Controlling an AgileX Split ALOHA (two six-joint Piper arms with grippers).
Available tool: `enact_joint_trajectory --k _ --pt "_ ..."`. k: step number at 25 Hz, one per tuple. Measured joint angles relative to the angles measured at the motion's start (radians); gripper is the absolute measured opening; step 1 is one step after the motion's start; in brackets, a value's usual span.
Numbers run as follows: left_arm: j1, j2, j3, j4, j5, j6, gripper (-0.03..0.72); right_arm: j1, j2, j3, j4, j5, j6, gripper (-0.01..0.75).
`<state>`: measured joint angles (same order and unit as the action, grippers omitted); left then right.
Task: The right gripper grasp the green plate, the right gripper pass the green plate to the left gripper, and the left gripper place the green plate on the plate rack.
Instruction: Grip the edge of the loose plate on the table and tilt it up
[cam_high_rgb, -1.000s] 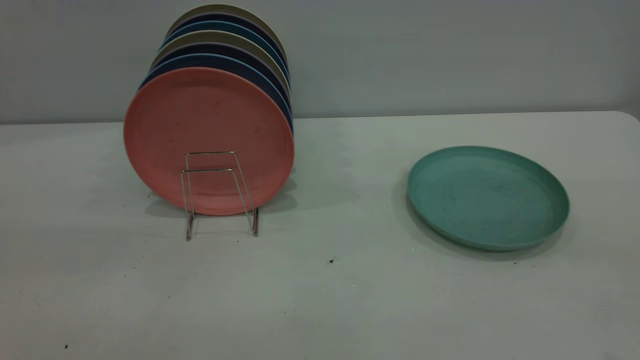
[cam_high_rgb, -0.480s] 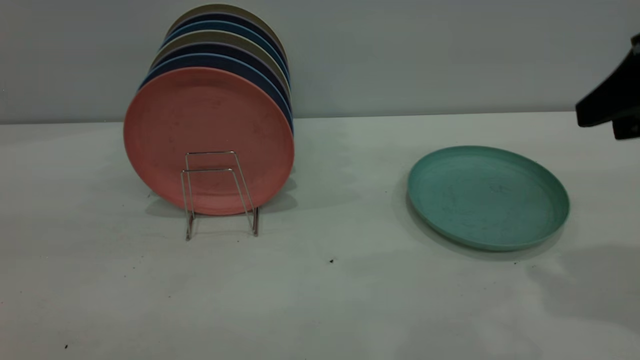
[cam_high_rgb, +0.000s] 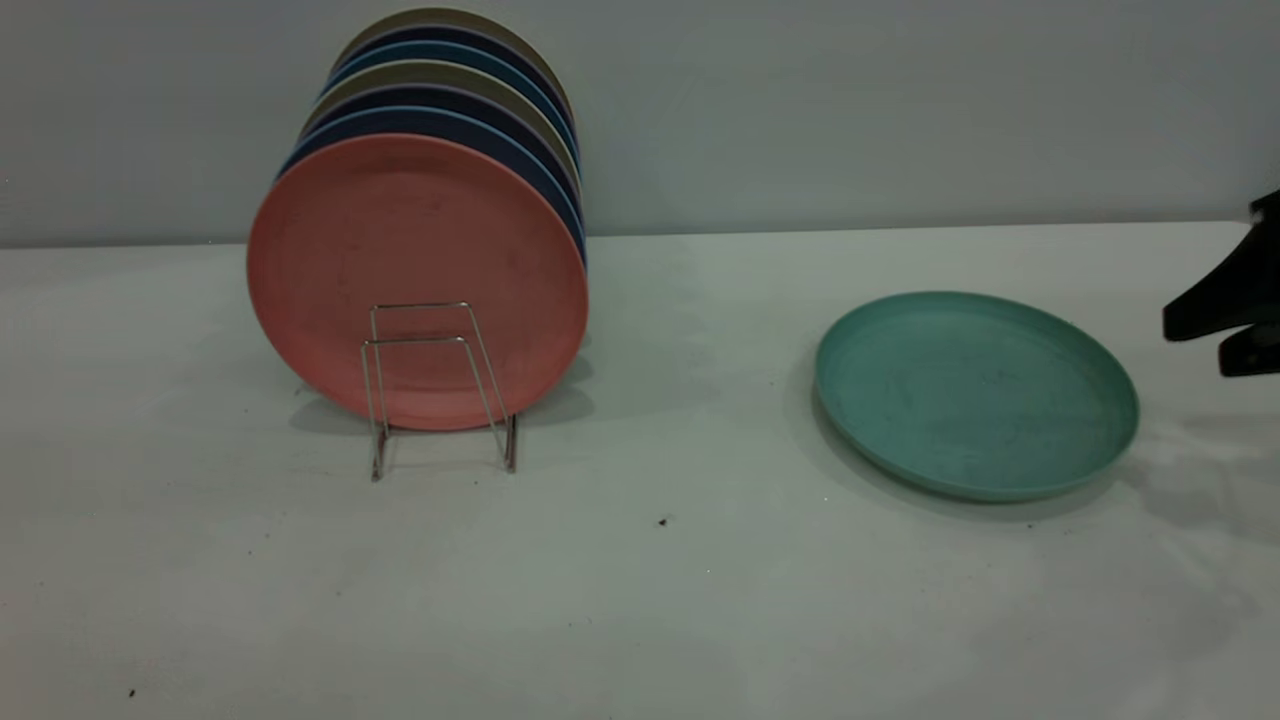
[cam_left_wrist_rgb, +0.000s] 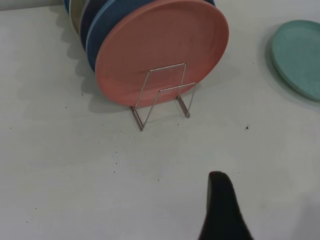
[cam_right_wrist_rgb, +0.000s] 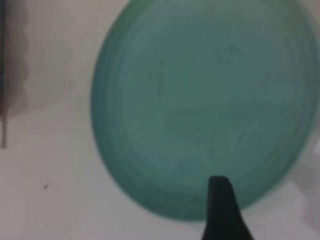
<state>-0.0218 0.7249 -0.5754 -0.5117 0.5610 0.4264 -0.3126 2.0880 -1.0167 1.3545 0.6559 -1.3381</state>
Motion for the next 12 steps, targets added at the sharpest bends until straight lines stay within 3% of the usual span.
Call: enact_joint_trajectory --k 12 --pt "0.0 0.0 0.0 -0.001 0.0 0.0 0.505 0.003 0.255 -0.213 0.013 0.012 0.005 0.493"
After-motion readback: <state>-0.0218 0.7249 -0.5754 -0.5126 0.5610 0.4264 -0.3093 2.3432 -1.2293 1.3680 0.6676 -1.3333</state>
